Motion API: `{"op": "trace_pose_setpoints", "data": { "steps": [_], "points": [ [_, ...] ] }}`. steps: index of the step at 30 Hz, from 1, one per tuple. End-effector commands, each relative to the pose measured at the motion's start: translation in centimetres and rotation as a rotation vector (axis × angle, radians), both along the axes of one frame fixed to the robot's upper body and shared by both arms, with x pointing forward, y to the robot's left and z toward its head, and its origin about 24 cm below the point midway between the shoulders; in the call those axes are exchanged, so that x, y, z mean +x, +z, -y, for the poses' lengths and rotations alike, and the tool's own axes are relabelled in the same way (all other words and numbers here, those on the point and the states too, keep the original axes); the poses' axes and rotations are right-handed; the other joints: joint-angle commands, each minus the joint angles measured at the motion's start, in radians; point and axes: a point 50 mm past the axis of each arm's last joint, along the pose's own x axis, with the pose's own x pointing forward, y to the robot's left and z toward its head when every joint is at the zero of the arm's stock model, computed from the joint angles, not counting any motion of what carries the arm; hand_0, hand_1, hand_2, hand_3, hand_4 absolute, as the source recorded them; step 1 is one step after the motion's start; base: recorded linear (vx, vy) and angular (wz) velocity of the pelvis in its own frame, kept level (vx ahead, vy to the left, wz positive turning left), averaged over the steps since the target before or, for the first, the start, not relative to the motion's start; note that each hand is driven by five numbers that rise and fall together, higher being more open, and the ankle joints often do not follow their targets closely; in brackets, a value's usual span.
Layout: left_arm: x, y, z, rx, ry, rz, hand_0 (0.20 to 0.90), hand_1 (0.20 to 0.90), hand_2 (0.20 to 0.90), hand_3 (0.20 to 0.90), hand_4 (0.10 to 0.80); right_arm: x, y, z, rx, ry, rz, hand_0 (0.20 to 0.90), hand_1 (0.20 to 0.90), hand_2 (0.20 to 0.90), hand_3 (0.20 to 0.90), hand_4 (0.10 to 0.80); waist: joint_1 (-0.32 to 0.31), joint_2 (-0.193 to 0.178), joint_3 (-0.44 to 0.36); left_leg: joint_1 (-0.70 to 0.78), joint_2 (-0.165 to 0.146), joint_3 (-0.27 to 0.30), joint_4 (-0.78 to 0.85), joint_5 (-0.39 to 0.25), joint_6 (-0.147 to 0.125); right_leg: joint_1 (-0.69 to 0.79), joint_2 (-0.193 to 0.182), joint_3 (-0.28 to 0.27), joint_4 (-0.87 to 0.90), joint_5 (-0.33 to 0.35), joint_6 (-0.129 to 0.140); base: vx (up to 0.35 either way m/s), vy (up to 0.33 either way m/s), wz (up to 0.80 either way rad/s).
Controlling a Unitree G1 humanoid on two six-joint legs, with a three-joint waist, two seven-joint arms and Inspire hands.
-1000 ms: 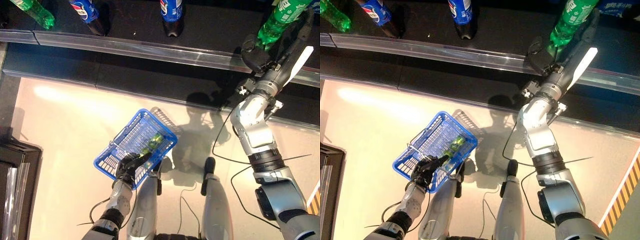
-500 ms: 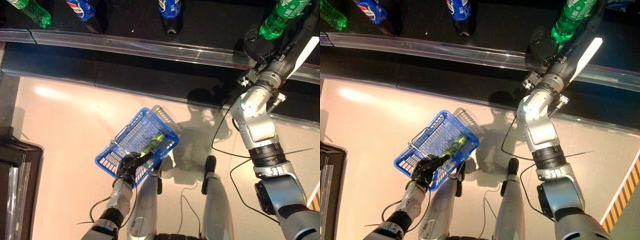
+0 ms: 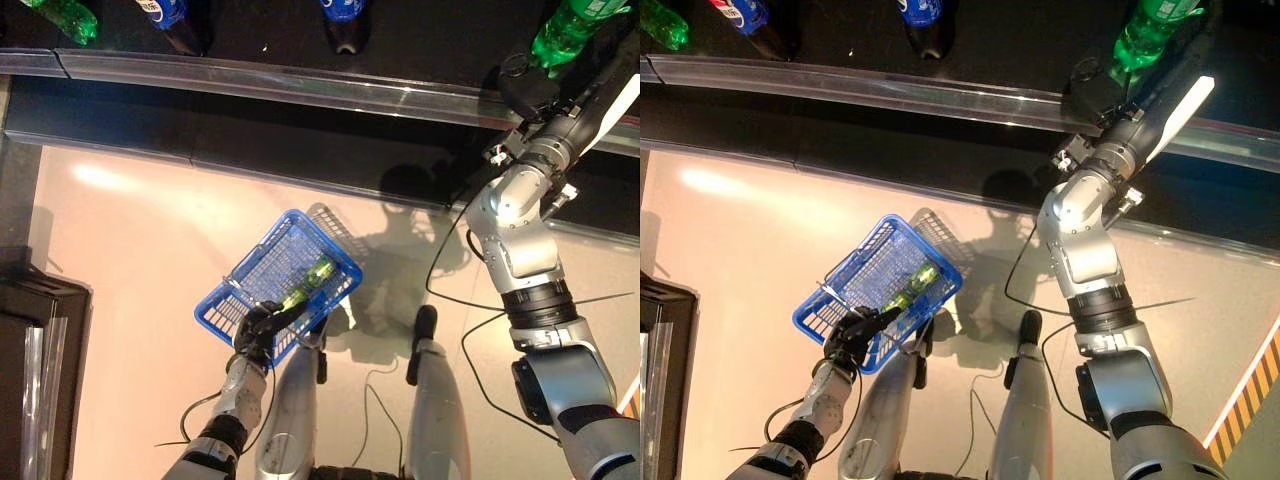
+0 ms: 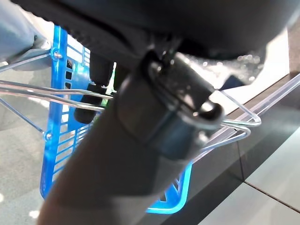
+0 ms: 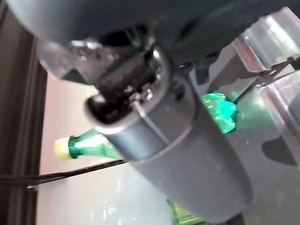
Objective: Pick up the drink and place into the basket.
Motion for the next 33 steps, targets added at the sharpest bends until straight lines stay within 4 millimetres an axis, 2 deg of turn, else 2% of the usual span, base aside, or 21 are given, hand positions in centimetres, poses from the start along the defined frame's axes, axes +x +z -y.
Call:
{"op": "trace_pose_setpoints", "data": {
  "steps": [1, 15, 23, 29, 30, 31, 33],
  "points": [
    [-4.8, -3.3, -2.1, 0.056, 0.015, -0.174, 0.3, 0.3, 0.3, 0.2, 0.1, -3.3, 8.8, 0.5, -0.028, -0.055, 0.354, 0.9, 0.9, 0.9, 0.9, 0.8, 0.005, 0.001, -0.013, -0.06, -0.041, -0.036, 0.042, 0.032, 0.068, 0.008, 0.003, -0.039, 0.003, 0.013, -0.081, 0.017, -0.006, -0.06],
    [-4.6, -2.9, -2.5, 0.06, 0.005, -0.158, 0.3, 0.3, 0.3, 0.2, 0.1, -4.7, 11.5, 0.6, -0.034, -0.115, 0.423, 0.9, 0.9, 0.9, 0.9, 0.8, 0.009, -0.002, -0.013, -0.091, -0.044, -0.037, 0.052, 0.029, 0.072, -0.026, 0.011, -0.027, 0.01, 0.015, -0.08, 0.001, -0.001, 0.0],
    [-4.9, -2.9, -3.2, 0.066, 0.008, -0.161, 0.3, 0.3, 0.3, 0.2, 0.1, -4.1, 12.7, 0.7, -0.015, -0.01, 0.387, 0.9, 0.9, 0.9, 0.9, 0.8, 0.016, -0.001, -0.013, -0.102, -0.047, -0.042, 0.054, 0.032, 0.071, -0.04, 0.01, -0.03, 0.016, 0.015, -0.081, 0.003, -0.004, 0.0],
    [-4.9, -2.7, -3.3, 0.062, 0.004, -0.16, 0.3, 0.3, 0.3, 0.2, 0.1, -3.8, 13.5, 1.7, 0.014, -0.048, 0.368, 0.9, 0.9, 0.9, 0.9, 0.8, 0.023, 0.004, -0.013, -0.108, -0.051, -0.046, 0.058, 0.029, 0.073, -0.05, 0.006, -0.031, 0.024, 0.011, -0.083, 0.0, 0.0, 0.0],
    [-5.0, -2.7, -3.4, 0.062, 0.004, -0.158, 0.3, 0.3, 0.3, 0.2, 0.1, -3.8, 13.7, 2.1, 0.019, -0.069, 0.365, 0.564, 0.564, 0.564, 0.507, 0.407, 0.025, 0.004, -0.013, -0.111, -0.053, -0.047, 0.06, 0.029, 0.073, -0.052, 0.006, -0.032, 0.025, 0.011, -0.082, 0.0, 0.0, 0.0],
    [-5.0, -2.7, -3.4, 0.062, 0.002, -0.156, 0.3, 0.3, 0.3, 0.2, 0.1, -3.8, 13.9, 2.3, 0.021, -0.082, 0.364, 0.3, 0.3, 0.3, 0.2, 0.1, 0.026, 0.005, -0.013, -0.113, -0.053, -0.047, 0.061, 0.028, 0.073, -0.052, 0.005, -0.033, 0.025, 0.011, -0.082, 0.0, 0.0, 0.0],
    [-5.0, -2.6, -3.7, 0.069, -0.002, -0.151, 0.3, 0.3, 0.3, 0.2, 0.1, -3.7, 14.5, 3.0, 0.011, -0.111, 0.356, 0.3, 0.3, 0.3, 0.2, 0.1, 0.031, 0.004, -0.013, -0.114, -0.054, -0.049, 0.062, 0.028, 0.074, -0.054, 0.005, -0.036, 0.026, 0.011, -0.082, 0.0, 0.0, 0.0]
  ]
}}
